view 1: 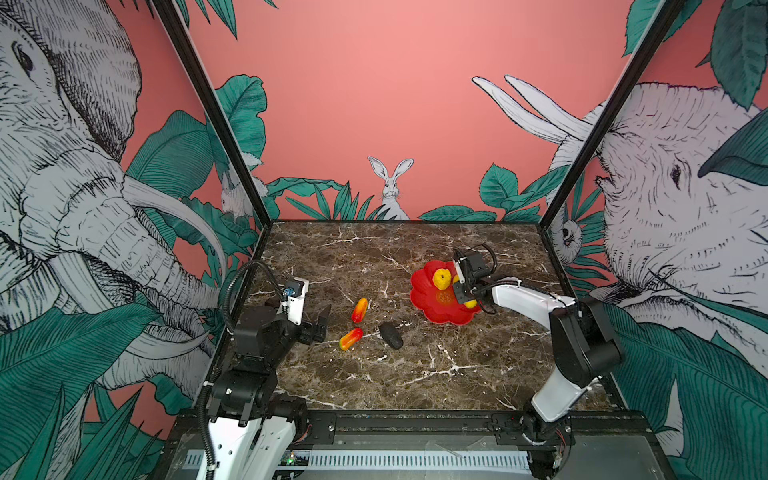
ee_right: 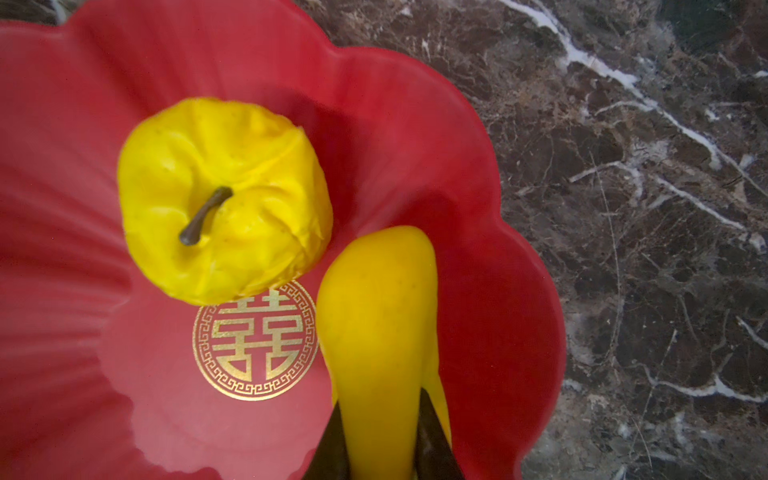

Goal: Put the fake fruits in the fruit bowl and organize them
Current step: 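Place the yellow mango in the red bowl beside the apple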

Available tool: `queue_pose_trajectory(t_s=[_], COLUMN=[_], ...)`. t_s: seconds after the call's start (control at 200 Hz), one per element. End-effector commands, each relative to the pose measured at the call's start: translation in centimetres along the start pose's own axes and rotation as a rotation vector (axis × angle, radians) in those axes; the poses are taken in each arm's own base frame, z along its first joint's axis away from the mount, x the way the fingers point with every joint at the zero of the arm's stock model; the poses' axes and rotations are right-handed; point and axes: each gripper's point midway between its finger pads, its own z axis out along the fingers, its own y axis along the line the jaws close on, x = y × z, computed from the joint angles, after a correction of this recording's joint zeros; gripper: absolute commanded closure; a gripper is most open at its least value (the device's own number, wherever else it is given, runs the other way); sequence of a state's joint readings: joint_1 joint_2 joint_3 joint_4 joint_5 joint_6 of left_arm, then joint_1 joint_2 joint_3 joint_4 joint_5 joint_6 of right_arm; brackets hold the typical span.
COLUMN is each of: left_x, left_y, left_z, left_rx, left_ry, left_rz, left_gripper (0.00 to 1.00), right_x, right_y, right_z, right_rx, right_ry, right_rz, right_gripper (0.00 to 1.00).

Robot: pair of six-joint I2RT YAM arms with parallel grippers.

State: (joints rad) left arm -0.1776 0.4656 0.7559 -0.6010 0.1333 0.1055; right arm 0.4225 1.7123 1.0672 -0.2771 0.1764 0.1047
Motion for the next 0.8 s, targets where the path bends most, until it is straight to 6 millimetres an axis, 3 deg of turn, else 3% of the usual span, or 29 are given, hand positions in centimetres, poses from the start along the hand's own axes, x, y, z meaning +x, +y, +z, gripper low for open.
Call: queue_pose_trajectory(t_s=[0.0, 0.15, 0.37, 0.495, 0.58, 0.59, 0.62, 0.705, 0.795], left_x=[0.4, 0.4, 0.6, 0.6, 0.7, 0.7, 0.7, 0.8, 0.7], left_y=[0.2, 0.3, 0.3, 0.4, 0.4, 0.4, 0.4, 0.5, 0.6], left_z=[0.3, 0.5, 0.7, 0.8, 0.8, 0.8, 0.8, 0.9, 0.8], left_rx=[-0.008, -0.012, -0.011, -0.013, -0.015, -0.016, -0.016, -0.02, -0.024], left_ry=[0.015, 0.023, 0.033, 0.039, 0.041, 0.041, 0.042, 0.046, 0.045], left_rz=[-0.003, -0.004, -0.004, -0.003, -0.002, -0.003, -0.003, -0.003, -0.003], left_gripper=[0.0, 0.0, 0.0, 0.0, 0.0, 0.0, 0.0, 0.0, 0.0], right_x=[-1.8, -1.7, -2.6, -4.2, -5.1, -5.6, -6.1, -6.8, -7.1], right_y=[-0.4, -0.1, -0.9, -1.8, -2.2, -2.4, -2.3, -1.2, 1.7], right_z=[0.4, 1.3, 0.4, -2.6, -4.9, -5.9, -7.3, -10.2, -12.7], right_rx=[0.018, 0.015, 0.047, 0.068, 0.072, 0.069, 0.063, 0.014, -0.095], right_ry=[-0.043, -0.033, -0.056, -0.112, -0.149, -0.175, -0.202, -0.244, -0.283], right_rz=[0.035, 0.034, 0.042, 0.041, 0.022, 0.024, 0.007, -0.053, -0.119], right_gripper=[0.81, 0.78, 0.56, 0.43, 0.2, 0.17, 0.01, 0.0, 0.0])
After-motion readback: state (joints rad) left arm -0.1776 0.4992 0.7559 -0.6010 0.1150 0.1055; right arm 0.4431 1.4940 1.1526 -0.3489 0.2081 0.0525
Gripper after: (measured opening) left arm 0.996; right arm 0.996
